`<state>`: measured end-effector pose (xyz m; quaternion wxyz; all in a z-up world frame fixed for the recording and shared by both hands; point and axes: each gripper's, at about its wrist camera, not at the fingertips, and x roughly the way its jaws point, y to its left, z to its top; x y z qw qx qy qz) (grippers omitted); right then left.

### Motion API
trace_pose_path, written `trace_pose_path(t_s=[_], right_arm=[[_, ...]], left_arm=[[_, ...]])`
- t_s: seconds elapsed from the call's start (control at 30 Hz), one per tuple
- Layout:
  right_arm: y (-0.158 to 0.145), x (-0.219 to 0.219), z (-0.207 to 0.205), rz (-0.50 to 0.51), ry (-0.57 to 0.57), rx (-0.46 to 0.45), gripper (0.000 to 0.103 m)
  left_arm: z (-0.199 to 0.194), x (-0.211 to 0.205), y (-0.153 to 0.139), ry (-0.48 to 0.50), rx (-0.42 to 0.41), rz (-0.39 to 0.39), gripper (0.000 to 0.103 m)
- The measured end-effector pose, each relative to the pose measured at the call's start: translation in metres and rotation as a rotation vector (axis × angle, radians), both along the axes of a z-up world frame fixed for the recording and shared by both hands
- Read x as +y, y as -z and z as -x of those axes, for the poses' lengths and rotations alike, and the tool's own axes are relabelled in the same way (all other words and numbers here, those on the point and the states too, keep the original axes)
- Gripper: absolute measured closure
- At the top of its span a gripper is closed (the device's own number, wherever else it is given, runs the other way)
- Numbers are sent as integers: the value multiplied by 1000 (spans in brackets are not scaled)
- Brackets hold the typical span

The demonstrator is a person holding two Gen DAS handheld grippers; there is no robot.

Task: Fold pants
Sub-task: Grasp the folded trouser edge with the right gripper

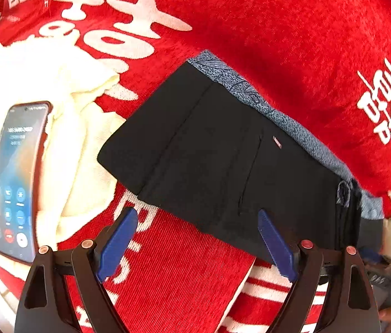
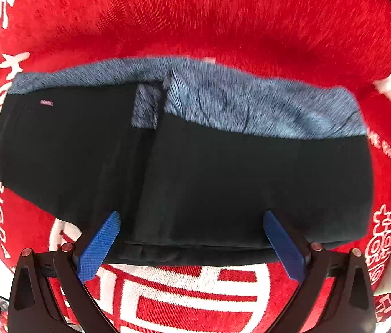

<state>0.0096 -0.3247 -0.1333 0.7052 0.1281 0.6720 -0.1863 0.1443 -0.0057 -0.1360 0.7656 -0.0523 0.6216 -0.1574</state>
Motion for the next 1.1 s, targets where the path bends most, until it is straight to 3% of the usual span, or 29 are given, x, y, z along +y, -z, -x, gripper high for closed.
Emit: trace_pose_path(t_s=[0.27,0.6,0.73,0.77,0.83,0.87,0.9,1.0,1.1], right_arm=[[6,1,3,-3,-15,-17,0],[6,-6,9,-8,-22,-32,0],[-17,-9,10,-22,10,-130,1],[-23,-11,9,-33,24,-155,5],[-28,-17,5,-48,42,-172,26],[-27,-19,2,-59,45,-169,53],[-23,-21,0,-91,50,-159,63],[-9,-16,-6,-107,45,-128,64],[-5,-9,-11,-83,4,-121,63]], left_arm=[[-9,-3,16,-32,49,65,14],[-9,-9,18,-43,50,84,14],[-10,-15,22,-40,54,75,14],[-9,-18,23,-35,51,67,14],[-6,-22,24,-26,41,51,14],[-6,-23,24,-25,39,48,14],[-5,-23,24,-24,37,47,14],[-6,-21,23,-45,47,79,14],[-9,-16,19,-85,59,166,14]])
